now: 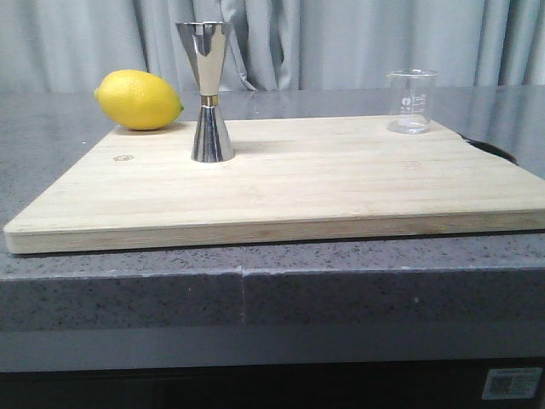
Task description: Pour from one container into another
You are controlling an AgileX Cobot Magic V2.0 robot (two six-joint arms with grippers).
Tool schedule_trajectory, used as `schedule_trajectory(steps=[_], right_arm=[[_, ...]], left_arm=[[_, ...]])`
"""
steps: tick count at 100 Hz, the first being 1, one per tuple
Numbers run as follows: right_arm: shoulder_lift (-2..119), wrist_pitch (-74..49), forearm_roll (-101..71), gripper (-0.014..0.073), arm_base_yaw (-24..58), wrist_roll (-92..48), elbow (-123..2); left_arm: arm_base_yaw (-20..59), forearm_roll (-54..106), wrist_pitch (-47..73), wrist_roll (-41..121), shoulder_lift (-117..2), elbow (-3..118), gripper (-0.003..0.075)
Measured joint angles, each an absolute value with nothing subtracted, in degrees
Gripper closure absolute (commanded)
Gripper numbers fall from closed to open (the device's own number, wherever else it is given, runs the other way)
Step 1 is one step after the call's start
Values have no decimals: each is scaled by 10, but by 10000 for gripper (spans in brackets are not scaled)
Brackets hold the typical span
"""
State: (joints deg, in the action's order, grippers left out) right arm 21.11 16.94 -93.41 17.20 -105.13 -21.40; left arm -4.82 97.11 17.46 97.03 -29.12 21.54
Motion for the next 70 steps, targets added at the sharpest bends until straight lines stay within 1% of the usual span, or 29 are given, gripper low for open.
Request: schedule_trajectory(steps=[40,70], right_arm=[[96,135,-946,664,172,-1052,-127],[60,131,-946,664,172,-1052,-104]], left_arm=[[-48,1009,170,979,-136,97,739],[-48,1014,169,979,-82,35,739]])
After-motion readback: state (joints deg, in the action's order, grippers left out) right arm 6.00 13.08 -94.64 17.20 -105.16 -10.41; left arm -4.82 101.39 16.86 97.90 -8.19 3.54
